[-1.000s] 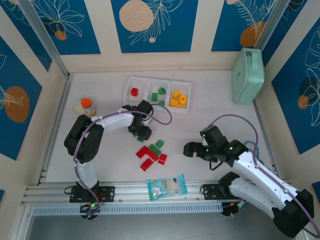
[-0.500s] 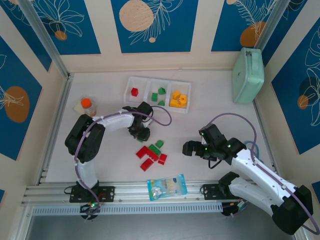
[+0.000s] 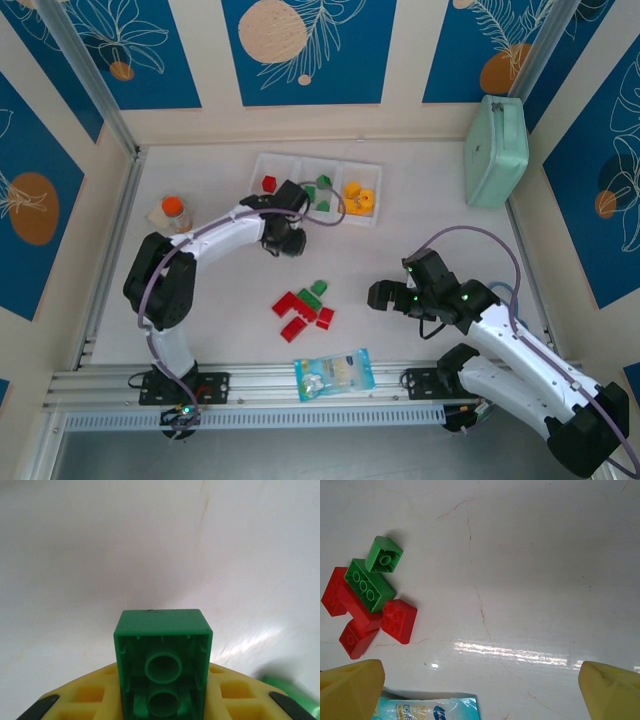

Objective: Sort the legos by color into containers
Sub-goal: Place the lego in the container.

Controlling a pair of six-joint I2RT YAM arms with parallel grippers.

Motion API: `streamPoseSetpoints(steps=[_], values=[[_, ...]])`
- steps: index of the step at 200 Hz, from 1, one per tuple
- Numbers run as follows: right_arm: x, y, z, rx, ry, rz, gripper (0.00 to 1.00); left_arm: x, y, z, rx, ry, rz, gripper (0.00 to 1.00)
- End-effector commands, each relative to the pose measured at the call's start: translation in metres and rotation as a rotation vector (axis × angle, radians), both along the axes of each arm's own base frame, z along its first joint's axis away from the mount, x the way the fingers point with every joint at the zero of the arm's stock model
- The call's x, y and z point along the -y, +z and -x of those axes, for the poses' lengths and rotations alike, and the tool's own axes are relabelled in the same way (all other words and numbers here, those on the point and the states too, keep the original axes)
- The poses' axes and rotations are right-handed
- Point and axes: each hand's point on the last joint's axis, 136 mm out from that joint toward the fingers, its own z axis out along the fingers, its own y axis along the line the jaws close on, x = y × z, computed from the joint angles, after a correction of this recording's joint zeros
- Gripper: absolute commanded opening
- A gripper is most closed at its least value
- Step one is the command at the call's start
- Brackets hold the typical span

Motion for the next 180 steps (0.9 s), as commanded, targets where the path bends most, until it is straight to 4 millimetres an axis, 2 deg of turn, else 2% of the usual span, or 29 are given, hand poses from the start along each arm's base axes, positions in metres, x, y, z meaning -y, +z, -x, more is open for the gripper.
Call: streamPoseSetpoints(steps=[1, 28, 49, 78, 113, 151, 180], values=[[0.004, 0.005, 0.001, 0.007, -0.023, 0.002, 1.0, 0.01, 0.031, -0.04, 0.093, 0.073, 0.06, 0.25], [0.006, 0.004, 0.002, 0.005, -0.024, 0.002, 1.0, 0.028, 0.046, -0.082, 0.151, 0.094, 0.096, 0.26], [0.008, 0.004, 0.003, 0.002, -0.024, 0.006, 1.0, 0.034, 0.047, -0.111, 0.188, 0.117, 0.094, 0.27], [0.009, 0.007, 0.002, 0.003, -0.021, 0.006, 1.0, 0.041, 0.035, -0.141, 0.211, 0.123, 0.112, 0.3], [0.009, 0.007, 0.0, 0.001, -0.02, -0.002, 1.0, 0.043, 0.023, -0.157, 0.206, 0.139, 0.134, 0.37], [0.007, 0.005, -0.001, -0.013, -0.014, -0.006, 1.0, 0.042, 0.028, -0.166, 0.239, 0.16, 0.152, 0.62], [0.007, 0.005, -0.001, -0.011, -0.014, -0.011, 1.0, 0.039, 0.036, -0.167, 0.253, 0.169, 0.165, 0.68]])
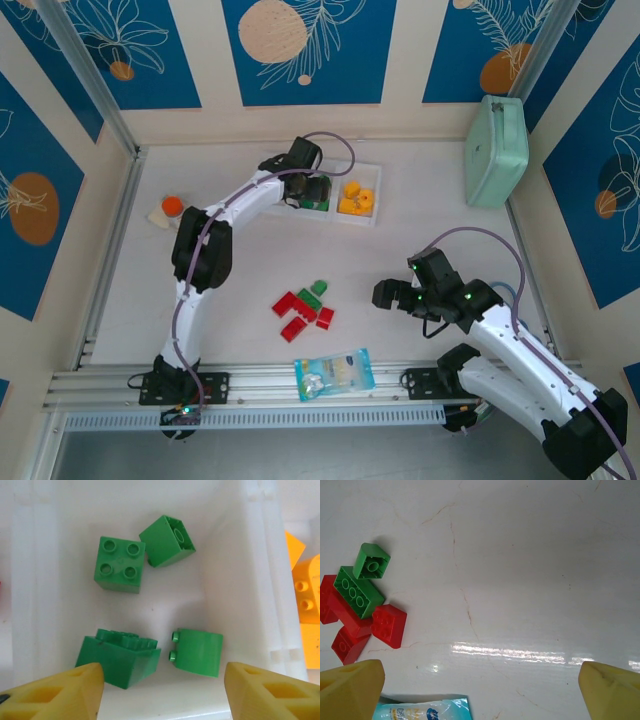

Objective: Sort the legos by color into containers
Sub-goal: Place the lego in the container, then pick up the lego from the center of the table.

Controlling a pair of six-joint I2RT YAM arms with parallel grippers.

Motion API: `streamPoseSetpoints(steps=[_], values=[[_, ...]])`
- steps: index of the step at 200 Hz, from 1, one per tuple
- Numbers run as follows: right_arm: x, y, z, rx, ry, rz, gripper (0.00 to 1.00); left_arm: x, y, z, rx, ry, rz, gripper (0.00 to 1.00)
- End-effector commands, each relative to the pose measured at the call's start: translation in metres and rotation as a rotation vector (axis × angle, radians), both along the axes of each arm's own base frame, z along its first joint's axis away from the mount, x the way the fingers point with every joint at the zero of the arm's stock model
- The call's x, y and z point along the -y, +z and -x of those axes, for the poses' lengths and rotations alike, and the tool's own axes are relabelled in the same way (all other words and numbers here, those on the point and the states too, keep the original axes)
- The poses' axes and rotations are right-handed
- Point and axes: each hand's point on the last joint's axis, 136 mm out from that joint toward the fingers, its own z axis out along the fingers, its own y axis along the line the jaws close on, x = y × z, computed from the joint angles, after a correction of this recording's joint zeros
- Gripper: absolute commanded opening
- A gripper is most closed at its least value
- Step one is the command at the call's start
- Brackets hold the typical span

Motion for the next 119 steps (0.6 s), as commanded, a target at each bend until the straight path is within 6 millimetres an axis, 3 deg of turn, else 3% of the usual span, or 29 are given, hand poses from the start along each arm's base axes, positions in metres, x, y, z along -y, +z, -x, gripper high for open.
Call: streamPoseSetpoints(steps=[1, 23, 53, 81, 119], values=[[-0.004, 0.008, 0.0, 0.008, 0.021, -0.023, 1.0, -0.004, 0.025, -0.012, 0.057, 0.022, 0.034, 0.68], [-0.004, 0.008, 0.0, 0.008, 0.022, -0.025, 1.0, -0.008, 0.037, -0.005, 0.08, 0.012, 0.039, 0.72], [-0.006, 0.01, 0.0, 0.01, 0.028, -0.034, 1.0, -0.014, 0.06, 0.02, 0.124, -0.005, 0.107, 0.88], [-0.008, 0.012, -0.001, 0.01, 0.031, -0.041, 1.0, -0.024, 0.057, 0.058, 0.087, -0.022, 0.147, 1.0], [-0.011, 0.016, -0.003, 0.018, 0.027, -0.061, 1.0, -0.03, 0.037, 0.122, -0.004, -0.095, 0.178, 1.0]])
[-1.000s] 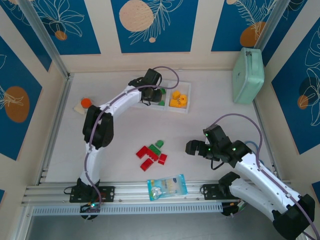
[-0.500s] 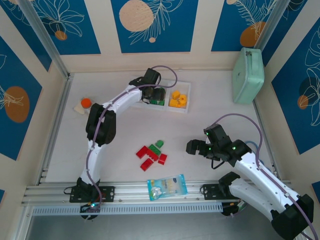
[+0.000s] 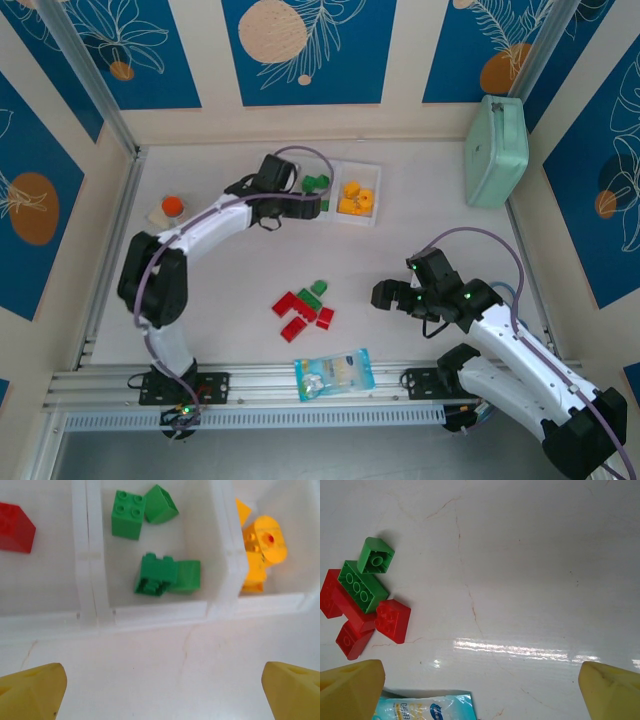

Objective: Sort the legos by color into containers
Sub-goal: Pick up the lego from the center of the table.

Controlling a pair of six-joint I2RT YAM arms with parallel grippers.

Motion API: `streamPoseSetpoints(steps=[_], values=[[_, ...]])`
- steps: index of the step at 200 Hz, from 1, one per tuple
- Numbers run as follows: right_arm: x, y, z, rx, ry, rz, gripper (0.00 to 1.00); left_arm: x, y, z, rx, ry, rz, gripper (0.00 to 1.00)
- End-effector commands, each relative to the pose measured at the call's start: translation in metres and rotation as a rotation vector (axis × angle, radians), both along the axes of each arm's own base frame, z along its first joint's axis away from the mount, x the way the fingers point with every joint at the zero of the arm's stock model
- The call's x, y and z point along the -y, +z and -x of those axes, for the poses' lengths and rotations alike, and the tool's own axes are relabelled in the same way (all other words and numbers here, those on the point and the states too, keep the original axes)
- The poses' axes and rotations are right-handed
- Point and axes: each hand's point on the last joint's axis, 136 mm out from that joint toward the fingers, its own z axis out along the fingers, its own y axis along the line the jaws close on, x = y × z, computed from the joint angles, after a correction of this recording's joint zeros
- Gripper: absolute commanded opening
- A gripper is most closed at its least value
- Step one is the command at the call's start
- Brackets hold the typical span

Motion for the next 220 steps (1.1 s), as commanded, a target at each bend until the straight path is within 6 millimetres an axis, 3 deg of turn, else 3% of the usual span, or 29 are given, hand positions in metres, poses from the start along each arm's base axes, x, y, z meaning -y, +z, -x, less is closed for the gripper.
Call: streamPoseSetpoints(steps=[1, 44, 81, 150, 220], values=[[-0.007, 0.015, -0.004, 0.027, 0.009, -0.044, 1.0, 0.009, -0.004, 0.034, -0.045, -0.073, 0.063, 1.0], [-0.008, 0.015, -0.005, 0.037, 0.002, -0.054, 1.0, 0.027, -0.03, 0.104, -0.197, -0.215, 0.049, 1.0], [-0.008, 0.017, -0.005, 0.042, -0.002, -0.061, 1.0, 0.049, -0.04, 0.142, -0.248, -0.342, -0.029, 0.95], [-0.002, 0.018, -0.001, 0.059, -0.015, -0.048, 1.0, 0.059, -0.084, 0.169, -0.416, -0.453, -0.203, 0.82], [0.0, 0.02, -0.011, 0.078, -0.012, -0.031, 1.0, 0.064, -0.103, 0.177, -0.451, -0.473, -0.298, 0.72]])
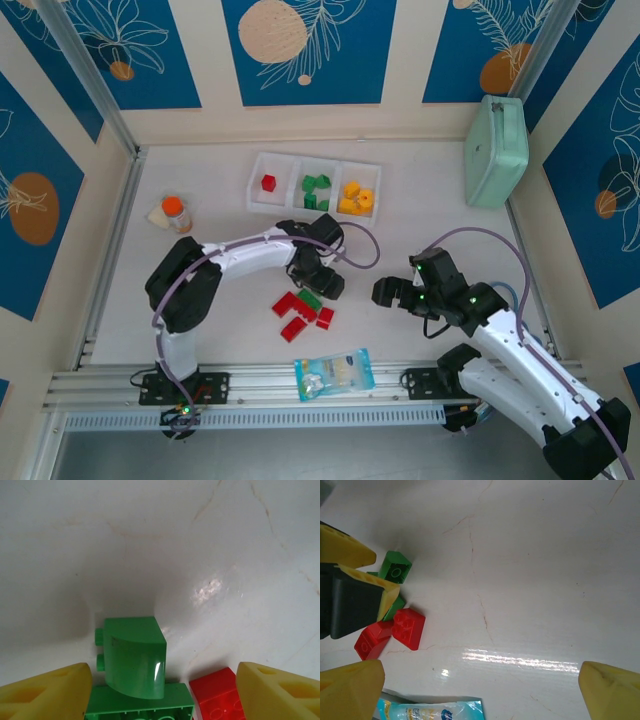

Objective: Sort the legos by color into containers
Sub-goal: Pick up the lego from the center of the table.

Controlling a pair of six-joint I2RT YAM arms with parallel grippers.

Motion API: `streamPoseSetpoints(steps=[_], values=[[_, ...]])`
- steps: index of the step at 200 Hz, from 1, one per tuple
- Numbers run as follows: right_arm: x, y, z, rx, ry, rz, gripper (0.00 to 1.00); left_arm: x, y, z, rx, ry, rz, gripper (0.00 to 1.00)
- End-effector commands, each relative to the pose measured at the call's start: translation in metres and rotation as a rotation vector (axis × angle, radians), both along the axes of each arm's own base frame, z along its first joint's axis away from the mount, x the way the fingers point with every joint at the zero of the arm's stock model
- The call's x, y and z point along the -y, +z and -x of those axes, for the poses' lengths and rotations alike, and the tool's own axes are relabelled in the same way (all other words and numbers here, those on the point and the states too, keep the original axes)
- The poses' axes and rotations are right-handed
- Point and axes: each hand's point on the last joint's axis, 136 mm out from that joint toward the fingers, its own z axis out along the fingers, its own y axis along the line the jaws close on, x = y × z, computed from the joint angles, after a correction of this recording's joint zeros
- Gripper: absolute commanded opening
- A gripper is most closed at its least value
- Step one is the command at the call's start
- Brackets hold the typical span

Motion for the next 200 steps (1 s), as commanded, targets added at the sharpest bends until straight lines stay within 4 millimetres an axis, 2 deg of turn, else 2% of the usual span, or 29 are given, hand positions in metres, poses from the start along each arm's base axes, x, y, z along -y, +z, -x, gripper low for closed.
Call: streamPoseSetpoints(steps=[1, 36, 79, 112, 157, 200], values=[[0.0, 0.01, -0.006, 0.029, 0.008, 0.003, 1.0, -0.003, -0.003, 0.002, -0.002, -0.026, -0.051, 0.72], [0.003, 0.008, -0.007, 0.029, 0.007, 0.014, 1.0, -0.005, -0.014, 0.006, -0.016, -0.023, -0.073, 0.67], [0.005, 0.005, -0.004, 0.025, -0.002, 0.006, 1.0, -0.014, -0.024, -0.003, 0.016, -0.006, -0.151, 0.65], [0.005, 0.006, -0.004, 0.027, -0.002, 0.002, 1.0, -0.016, -0.032, -0.016, 0.065, 0.028, -0.18, 0.5], [0.006, 0.008, -0.004, 0.029, -0.006, 0.004, 1.0, -0.008, -0.044, -0.023, 0.073, 0.046, -0.167, 0.39], [0.008, 0.008, -0.006, 0.035, -0.016, 0.01, 1.0, -0.002, -0.045, -0.029, 0.089, 0.062, -0.139, 0.29]])
